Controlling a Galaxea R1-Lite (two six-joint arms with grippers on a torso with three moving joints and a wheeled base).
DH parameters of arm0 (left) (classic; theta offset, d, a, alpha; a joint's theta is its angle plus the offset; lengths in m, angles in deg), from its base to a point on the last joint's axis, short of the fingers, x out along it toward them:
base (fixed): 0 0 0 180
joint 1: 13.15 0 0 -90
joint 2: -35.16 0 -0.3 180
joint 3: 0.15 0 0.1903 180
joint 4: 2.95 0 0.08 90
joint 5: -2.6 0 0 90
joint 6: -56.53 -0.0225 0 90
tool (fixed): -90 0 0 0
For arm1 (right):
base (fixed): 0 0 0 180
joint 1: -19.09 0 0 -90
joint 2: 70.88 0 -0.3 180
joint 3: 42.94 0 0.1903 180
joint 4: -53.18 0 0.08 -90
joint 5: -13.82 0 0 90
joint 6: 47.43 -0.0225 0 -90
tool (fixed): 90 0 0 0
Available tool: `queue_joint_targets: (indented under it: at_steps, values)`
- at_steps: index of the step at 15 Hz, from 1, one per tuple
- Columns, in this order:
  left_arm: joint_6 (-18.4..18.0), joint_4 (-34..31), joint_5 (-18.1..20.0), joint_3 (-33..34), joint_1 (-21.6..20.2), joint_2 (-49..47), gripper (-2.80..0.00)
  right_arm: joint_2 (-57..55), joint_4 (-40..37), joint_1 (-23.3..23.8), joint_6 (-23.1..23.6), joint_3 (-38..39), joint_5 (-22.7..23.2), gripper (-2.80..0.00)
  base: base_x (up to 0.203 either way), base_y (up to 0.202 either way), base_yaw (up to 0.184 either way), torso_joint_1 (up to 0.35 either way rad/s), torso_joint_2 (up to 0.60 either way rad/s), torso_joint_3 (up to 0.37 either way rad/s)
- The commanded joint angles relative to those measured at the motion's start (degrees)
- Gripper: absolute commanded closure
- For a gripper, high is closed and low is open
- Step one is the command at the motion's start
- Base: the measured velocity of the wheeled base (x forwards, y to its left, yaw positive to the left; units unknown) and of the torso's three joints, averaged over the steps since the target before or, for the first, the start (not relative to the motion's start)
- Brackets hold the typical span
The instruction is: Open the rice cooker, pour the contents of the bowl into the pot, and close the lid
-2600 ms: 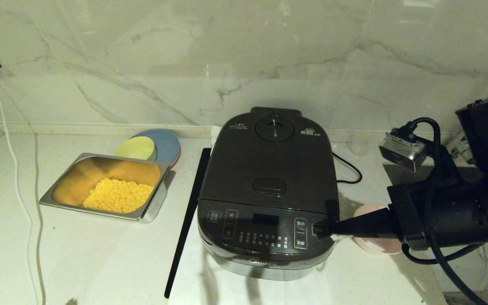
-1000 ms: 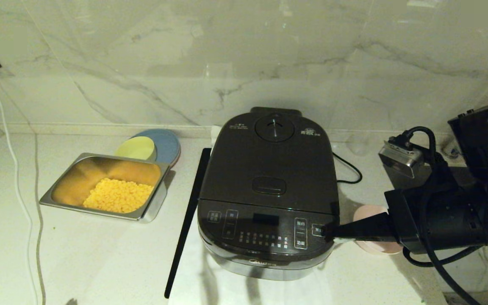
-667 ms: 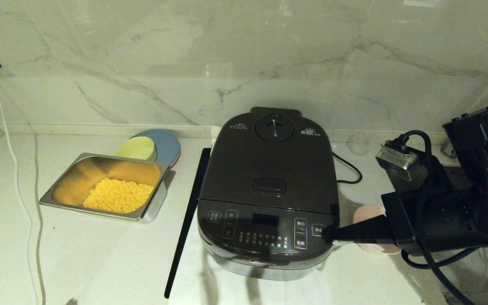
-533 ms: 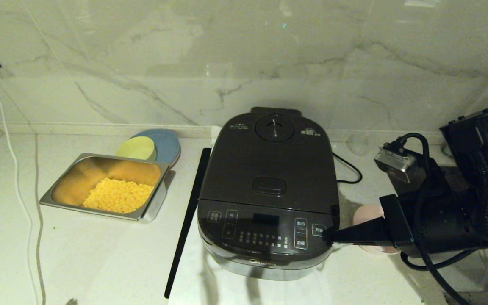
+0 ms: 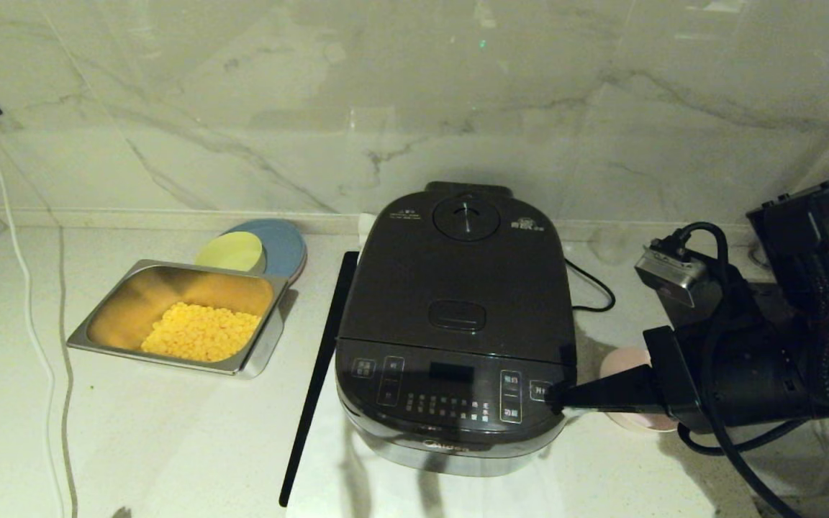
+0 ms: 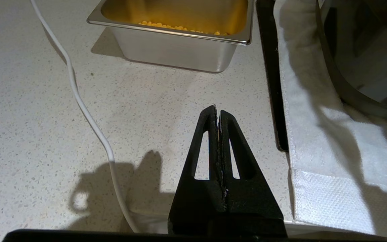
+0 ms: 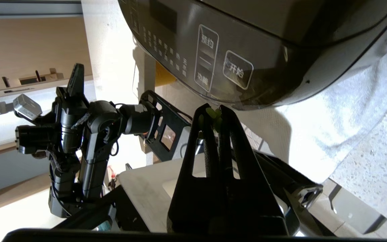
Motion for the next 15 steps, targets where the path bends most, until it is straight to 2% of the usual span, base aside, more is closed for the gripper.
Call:
queue_joint_targets:
  at_steps: [1, 15]
  values:
    - [0.0, 0.0, 0.0, 0.5, 0.0, 0.1, 0.0, 0.2, 0.6, 0.0, -0.2, 0.4, 0.2, 0.0, 0.0, 0.0, 0.0, 0.0, 0.0, 0.0]
    - [-0.1, 0.0, 0.0, 0.5, 0.0, 0.1, 0.0, 0.2, 1.0, -0.1, -0.2, 0.5, 0.3, 0.0, 0.0, 0.0, 0.0, 0.0, 0.0, 0.0]
